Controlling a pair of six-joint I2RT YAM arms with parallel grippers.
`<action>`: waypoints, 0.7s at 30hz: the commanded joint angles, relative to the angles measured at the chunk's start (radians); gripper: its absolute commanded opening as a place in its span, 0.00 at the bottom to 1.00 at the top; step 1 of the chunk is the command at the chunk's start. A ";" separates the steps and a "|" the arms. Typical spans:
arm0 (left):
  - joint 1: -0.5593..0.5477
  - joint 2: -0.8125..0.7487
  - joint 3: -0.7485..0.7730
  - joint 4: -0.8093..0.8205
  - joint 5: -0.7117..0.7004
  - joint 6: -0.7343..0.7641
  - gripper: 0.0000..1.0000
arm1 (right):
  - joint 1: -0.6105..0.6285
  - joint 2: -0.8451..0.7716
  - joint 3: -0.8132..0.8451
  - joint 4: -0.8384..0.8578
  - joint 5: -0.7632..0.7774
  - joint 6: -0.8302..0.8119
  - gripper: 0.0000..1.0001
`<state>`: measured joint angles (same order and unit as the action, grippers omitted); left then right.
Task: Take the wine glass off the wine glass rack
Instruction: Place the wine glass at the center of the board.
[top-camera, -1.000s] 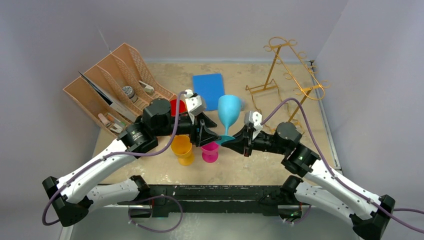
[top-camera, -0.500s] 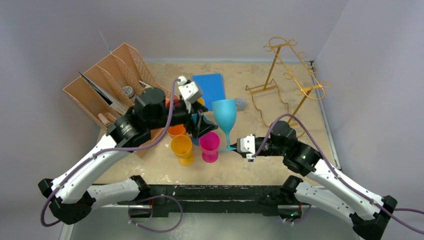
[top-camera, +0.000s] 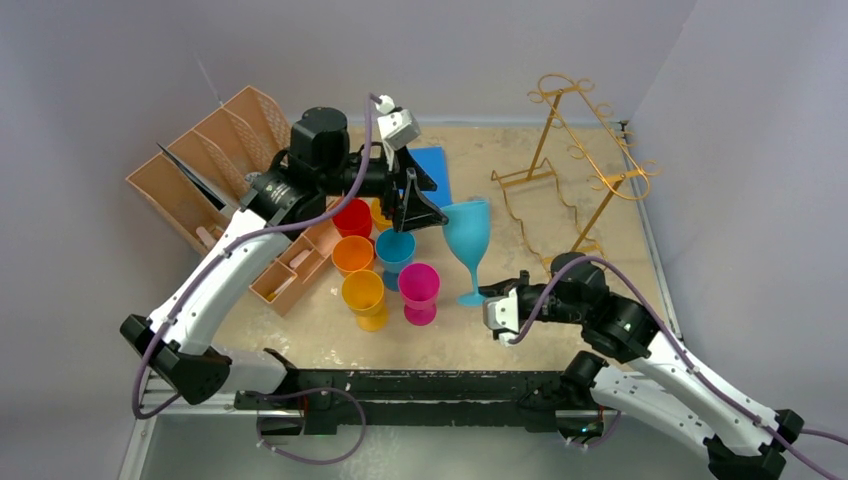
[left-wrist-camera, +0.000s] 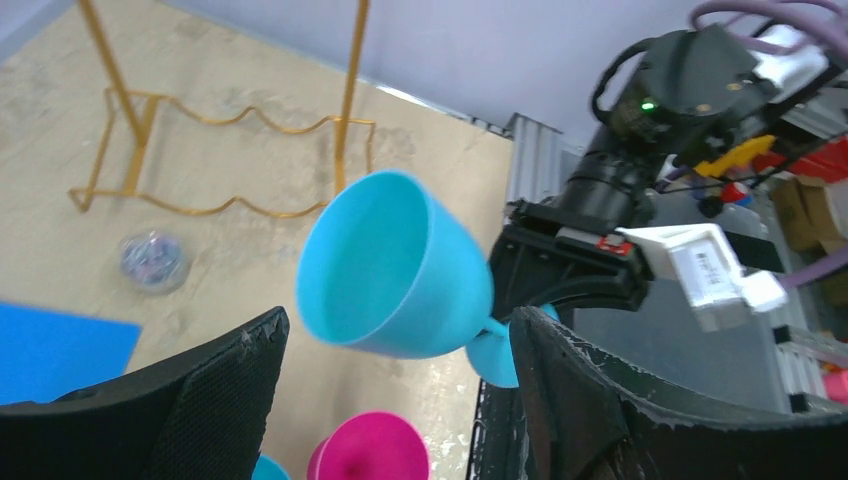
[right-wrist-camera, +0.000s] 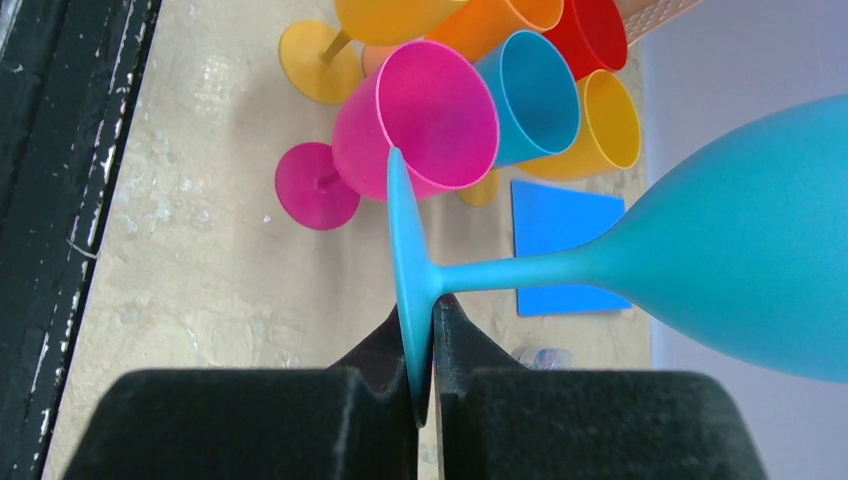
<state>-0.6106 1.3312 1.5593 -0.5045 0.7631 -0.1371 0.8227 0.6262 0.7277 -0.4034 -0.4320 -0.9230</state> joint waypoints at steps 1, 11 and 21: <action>-0.001 0.027 0.088 -0.016 0.176 0.042 0.80 | -0.002 0.003 -0.001 -0.027 0.029 -0.058 0.00; -0.063 0.207 0.300 -0.301 0.128 0.241 0.81 | -0.003 0.002 -0.007 -0.031 0.007 -0.082 0.00; -0.073 0.300 0.349 -0.330 0.170 0.254 0.64 | -0.003 0.015 -0.014 -0.025 0.017 -0.085 0.00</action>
<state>-0.6758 1.6279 1.8431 -0.8093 0.8963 0.0727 0.8227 0.6350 0.7166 -0.4377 -0.4107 -0.9932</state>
